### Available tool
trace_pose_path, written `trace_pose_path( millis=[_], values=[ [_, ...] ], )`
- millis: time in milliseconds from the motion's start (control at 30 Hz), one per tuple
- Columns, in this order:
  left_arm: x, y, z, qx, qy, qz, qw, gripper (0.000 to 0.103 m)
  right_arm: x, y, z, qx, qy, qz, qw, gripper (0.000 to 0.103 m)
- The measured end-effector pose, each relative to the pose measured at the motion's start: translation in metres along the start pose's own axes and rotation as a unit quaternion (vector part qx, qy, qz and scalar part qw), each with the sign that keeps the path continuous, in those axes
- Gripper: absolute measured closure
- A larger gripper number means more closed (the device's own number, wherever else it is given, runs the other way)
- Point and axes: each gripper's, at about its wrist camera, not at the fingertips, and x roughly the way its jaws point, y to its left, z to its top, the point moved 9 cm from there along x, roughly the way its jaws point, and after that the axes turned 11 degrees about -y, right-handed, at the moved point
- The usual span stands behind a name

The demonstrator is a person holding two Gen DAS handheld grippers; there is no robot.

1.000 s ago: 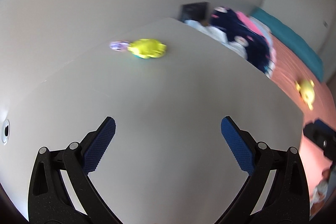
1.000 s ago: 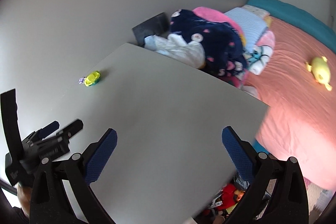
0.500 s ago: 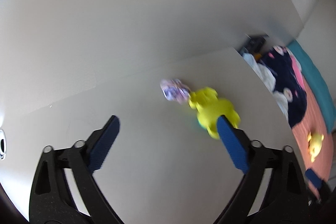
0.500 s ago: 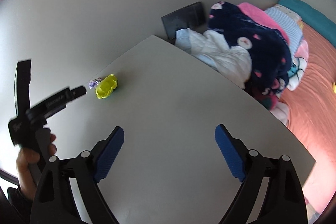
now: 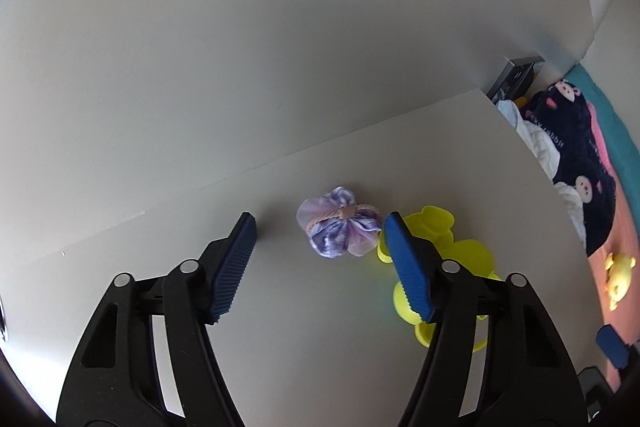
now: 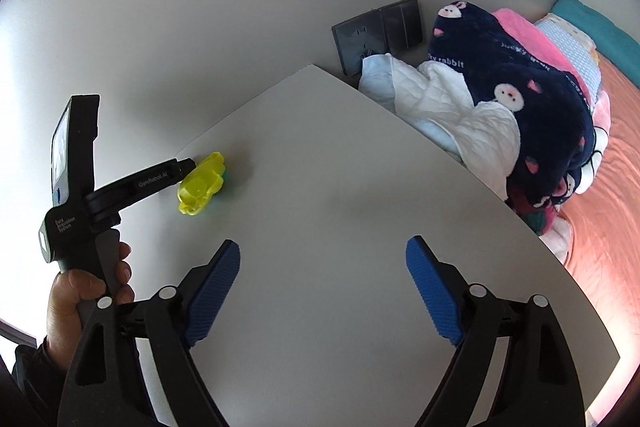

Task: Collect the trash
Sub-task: 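Grasp the lilac pouch with the left gripper while the right grasps the yellow toy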

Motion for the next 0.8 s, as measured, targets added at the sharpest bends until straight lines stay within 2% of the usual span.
trace_pose_path(
  millis=[67,133,200,367,467,800],
  values=[
    [-0.001,0.003,0.001,0.000,-0.007,-0.003,1.0000,0.047,0.002,0.003,0.001,-0.005,0.000,0.002,1.000,0.024],
    [-0.001,0.007,0.003,0.002,-0.012,-0.004,0.9999,0.060,0.003,0.007,0.001,-0.007,-0.001,0.006,1.000,0.024],
    [-0.001,0.010,0.004,0.004,-0.015,-0.009,0.9998,0.065,0.006,0.014,0.000,-0.009,-0.001,0.011,1.000,0.025],
    [-0.004,0.022,0.005,-0.014,-0.008,-0.041,0.9990,0.087,0.018,0.035,-0.005,-0.013,0.003,0.031,0.999,0.028],
    [-0.008,0.031,0.006,-0.023,-0.009,-0.057,0.9981,0.090,0.029,0.055,-0.008,-0.014,0.006,0.053,0.999,0.028],
    [-0.029,0.064,0.011,-0.030,-0.029,-0.071,0.9967,0.091,0.058,0.116,-0.016,-0.019,0.012,0.107,0.994,0.028]
  ],
)
